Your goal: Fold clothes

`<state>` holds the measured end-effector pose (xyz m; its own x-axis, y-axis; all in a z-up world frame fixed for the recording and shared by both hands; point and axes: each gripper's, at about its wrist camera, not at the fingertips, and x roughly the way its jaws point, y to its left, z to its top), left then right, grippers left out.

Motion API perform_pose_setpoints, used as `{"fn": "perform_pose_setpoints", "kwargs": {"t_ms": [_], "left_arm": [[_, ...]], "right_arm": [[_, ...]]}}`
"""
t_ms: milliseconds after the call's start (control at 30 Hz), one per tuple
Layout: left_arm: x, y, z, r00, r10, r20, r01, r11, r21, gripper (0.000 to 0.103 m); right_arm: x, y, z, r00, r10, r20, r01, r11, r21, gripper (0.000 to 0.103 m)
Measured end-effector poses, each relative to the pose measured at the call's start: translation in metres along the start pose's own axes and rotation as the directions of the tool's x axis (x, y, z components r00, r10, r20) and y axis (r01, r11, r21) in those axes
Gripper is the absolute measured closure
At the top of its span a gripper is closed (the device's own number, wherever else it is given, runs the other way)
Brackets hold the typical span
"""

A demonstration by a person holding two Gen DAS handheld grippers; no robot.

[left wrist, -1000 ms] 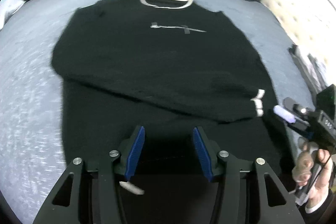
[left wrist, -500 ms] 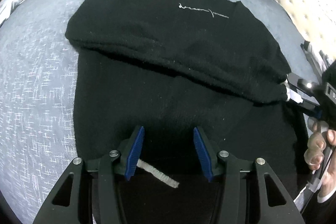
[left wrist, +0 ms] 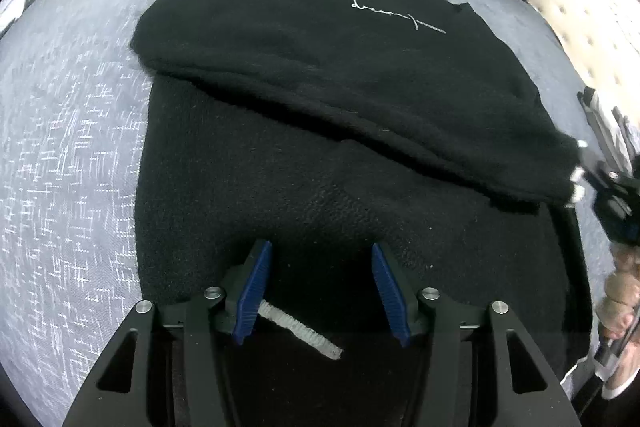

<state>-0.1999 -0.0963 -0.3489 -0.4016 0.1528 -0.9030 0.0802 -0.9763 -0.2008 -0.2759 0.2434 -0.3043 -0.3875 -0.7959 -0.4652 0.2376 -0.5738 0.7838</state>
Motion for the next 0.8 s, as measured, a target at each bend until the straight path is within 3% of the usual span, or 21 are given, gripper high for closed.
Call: {"fn": "perform_pose_setpoints", "kwargs": {"t_ms": [333,433,600,800], "left_arm": [[-0.004,0.002,0.0,1.0,0.013,-0.016,-0.014,0.999,-0.036,0.047],[-0.018,0.006,0.005,0.999,0.029,0.021,-0.027,0.998,-0.059,0.047],[-0.039,0.029,0.029,0.989,0.107,0.103,-0.097,0.991,-0.095,0.047],[-0.022,0.066,0.078,0.966,0.222,0.131,-0.211,0.973,-0.091,0.047]], "right_arm": [[-0.074,0.023,0.007,0.987,0.006,0.163,0.006,0.997,-0.073,0.1],[-0.081,0.012,0.006,0.984,-0.017,0.177,0.025,0.999,-0.043,0.1],[-0.089,0.001,0.007,0.98,-0.042,0.193,0.047,0.999,-0.021,0.1],[-0.089,-0.006,0.006,0.979,-0.047,0.198,0.051,0.999,-0.011,0.1]]}}
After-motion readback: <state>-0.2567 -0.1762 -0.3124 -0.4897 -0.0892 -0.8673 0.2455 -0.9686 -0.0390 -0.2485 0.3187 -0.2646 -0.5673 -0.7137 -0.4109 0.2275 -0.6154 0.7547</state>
